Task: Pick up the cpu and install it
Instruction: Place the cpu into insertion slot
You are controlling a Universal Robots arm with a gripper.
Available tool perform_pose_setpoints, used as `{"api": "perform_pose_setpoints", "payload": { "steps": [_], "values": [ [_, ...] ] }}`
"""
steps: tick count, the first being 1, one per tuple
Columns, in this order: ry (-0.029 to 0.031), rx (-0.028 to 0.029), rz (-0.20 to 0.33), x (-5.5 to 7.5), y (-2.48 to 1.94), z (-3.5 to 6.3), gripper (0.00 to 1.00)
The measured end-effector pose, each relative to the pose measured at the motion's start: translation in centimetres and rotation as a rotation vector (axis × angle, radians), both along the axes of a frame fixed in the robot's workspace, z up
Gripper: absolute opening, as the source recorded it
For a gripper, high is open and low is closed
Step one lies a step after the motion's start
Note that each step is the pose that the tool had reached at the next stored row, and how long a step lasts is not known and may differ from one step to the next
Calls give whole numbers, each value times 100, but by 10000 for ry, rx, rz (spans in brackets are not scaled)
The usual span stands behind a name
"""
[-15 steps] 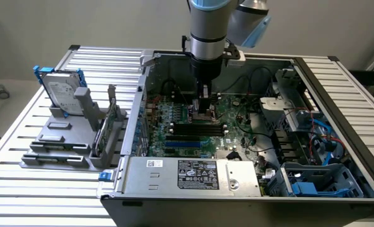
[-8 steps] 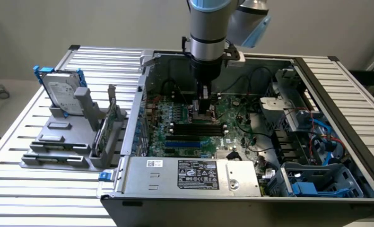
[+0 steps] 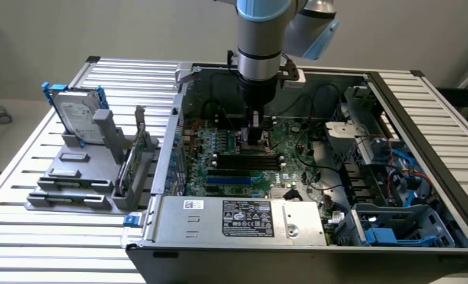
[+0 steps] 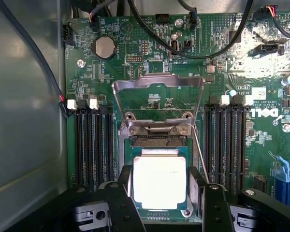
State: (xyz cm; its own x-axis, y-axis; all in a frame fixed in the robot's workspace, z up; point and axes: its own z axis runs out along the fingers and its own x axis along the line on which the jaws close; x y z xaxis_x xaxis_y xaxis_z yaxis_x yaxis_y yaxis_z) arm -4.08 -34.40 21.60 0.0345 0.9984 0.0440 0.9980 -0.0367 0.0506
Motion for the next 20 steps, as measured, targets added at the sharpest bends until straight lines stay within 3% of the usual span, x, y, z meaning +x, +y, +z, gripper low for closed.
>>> {"api": "perform_pose_setpoints", "payload": {
  "steps": [20],
  "values": [
    [0,0,-110,4,0,-121,55]
  ]
}}
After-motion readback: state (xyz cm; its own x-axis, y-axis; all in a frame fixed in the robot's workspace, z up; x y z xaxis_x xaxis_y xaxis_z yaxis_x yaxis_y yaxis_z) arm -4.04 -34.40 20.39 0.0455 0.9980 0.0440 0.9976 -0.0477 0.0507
